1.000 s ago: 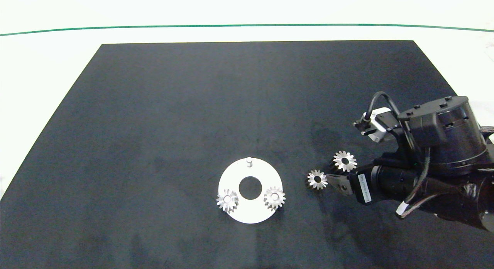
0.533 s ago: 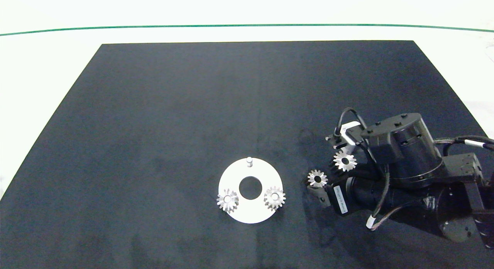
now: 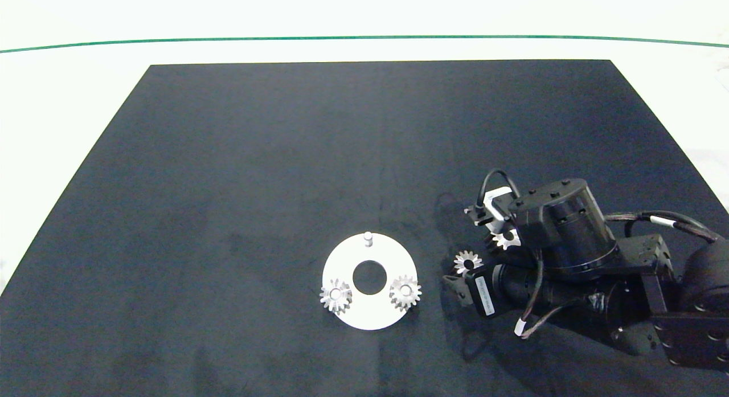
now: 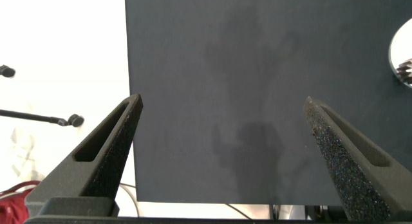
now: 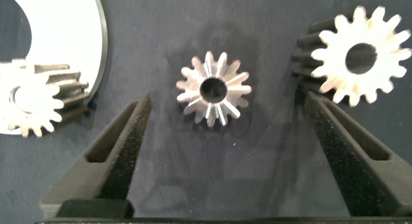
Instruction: Remove an incorrectly installed larger gear and replace it with the correct smaller gear
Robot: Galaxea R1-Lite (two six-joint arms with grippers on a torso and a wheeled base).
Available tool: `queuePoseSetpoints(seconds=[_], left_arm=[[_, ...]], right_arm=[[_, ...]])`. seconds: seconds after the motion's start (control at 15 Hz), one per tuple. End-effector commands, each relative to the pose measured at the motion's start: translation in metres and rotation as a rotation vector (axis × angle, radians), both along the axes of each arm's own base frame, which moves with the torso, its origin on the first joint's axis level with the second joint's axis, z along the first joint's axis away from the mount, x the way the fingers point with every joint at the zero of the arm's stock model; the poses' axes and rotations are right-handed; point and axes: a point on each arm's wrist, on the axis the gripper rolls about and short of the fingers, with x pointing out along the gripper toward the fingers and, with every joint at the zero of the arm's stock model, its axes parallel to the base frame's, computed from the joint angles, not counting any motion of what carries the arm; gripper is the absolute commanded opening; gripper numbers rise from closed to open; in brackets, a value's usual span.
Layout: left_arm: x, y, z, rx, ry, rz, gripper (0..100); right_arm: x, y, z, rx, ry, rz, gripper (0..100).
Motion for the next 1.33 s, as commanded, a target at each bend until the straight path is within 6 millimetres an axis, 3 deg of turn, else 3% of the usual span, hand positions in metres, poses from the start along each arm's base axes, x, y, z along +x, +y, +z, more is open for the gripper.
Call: queuePoseSetpoints(seconds=[0.07,1.33], left_arm=[[-0.0002,0.0000,-0.0005,0.001,0.005,0.001,100],[-0.0010,0.0000,-0.0008,0.004,0.004,0.000,100]], right_arm=[[0.0013,0.0014,-0.0033,-0.007,0.007,-0.001,89],[0.0026,0.0030,-0.0067,0.004,0.011,0.012,52]])
